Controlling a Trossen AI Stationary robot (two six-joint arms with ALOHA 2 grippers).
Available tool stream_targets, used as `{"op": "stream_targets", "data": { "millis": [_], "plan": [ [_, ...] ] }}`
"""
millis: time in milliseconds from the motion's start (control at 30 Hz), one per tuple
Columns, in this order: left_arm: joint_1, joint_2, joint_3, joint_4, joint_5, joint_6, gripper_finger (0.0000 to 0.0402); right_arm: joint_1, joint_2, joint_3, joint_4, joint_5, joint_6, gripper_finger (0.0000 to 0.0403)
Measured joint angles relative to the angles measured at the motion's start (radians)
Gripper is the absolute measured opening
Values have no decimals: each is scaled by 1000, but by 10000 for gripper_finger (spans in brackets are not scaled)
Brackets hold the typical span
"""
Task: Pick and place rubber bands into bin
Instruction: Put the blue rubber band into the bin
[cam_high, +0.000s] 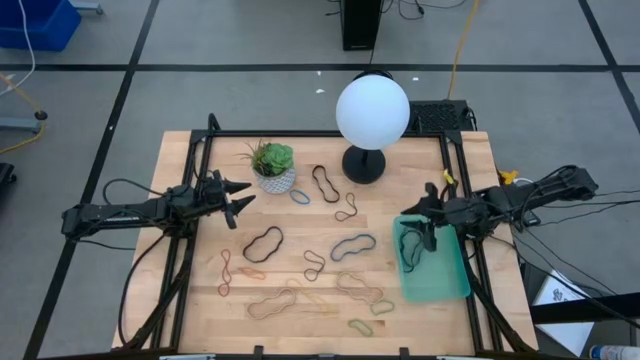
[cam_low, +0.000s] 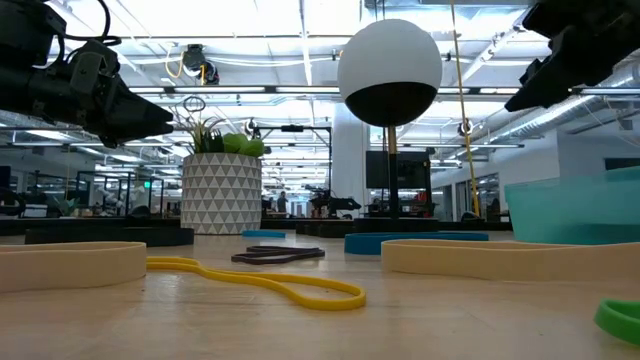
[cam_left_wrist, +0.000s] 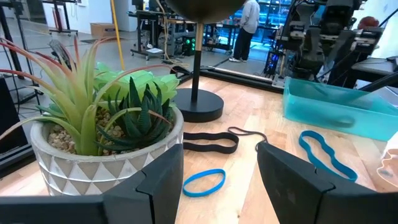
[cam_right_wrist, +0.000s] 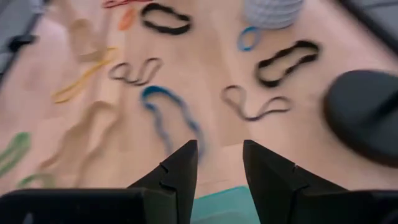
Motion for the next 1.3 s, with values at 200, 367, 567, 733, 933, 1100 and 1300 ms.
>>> {"op": "stream_targets", "data": {
  "millis": [200, 367, 567, 733, 933, 1100, 1300],
  "plan": [
    [0, 0, 0, 3, 2, -21, 214, -35, 0, 0, -81, 69, 2, 126],
    [0, 0, 0, 70, 64, -64, 214, -51, 0, 0, -84, 69, -1, 123],
    [-23, 18, 0, 276, 189, -74, 214, -61, 0, 0, -84, 69, -8, 123],
    [-79, 133, 25, 297, 123, -70, 214, -80, 0, 0, -83, 70, -34, 122],
    [-143, 389, 179, 298, 92, -9, 214, -113, 0, 0, -83, 70, -34, 125],
    [-187, 637, 354, 281, 92, 147, 214, -131, 0, 0, -82, 70, -34, 122],
    [-222, 911, 525, 275, 92, 214, 214, -132, 0, -1, -83, 69, -34, 123]
  ]
}}
